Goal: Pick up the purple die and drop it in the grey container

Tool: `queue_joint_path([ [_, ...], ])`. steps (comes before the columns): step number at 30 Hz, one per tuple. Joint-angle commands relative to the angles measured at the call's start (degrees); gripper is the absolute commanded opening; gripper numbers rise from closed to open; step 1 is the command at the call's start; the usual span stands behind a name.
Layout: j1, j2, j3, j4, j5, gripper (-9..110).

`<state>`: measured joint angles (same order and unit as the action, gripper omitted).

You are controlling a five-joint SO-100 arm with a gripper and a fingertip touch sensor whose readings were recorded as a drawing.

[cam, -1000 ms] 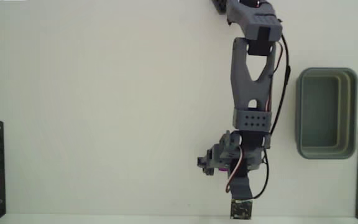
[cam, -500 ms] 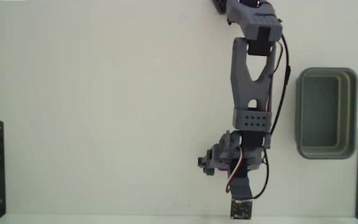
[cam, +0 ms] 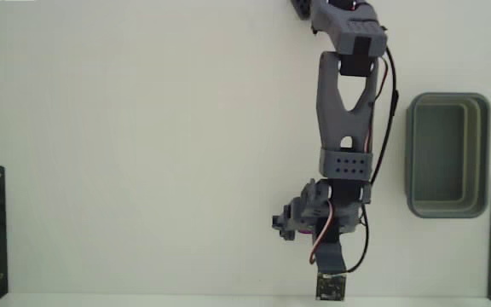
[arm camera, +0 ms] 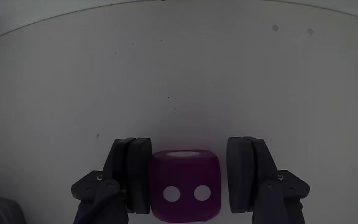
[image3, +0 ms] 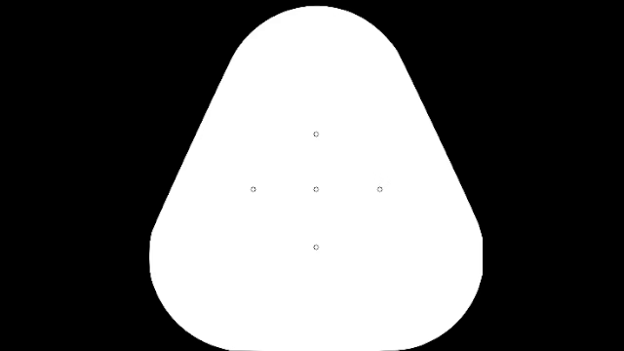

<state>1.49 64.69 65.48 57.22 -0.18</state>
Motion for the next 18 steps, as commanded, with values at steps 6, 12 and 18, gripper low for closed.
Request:
queue_joint_path([
  [6,0.82,2.76,0.18,-1.02,0.18,69],
  [12,0.82,2.76,0.18,-1.02,0.18,68],
  [18,0.82,2.76,0.18,-1.02,0.18,66],
])
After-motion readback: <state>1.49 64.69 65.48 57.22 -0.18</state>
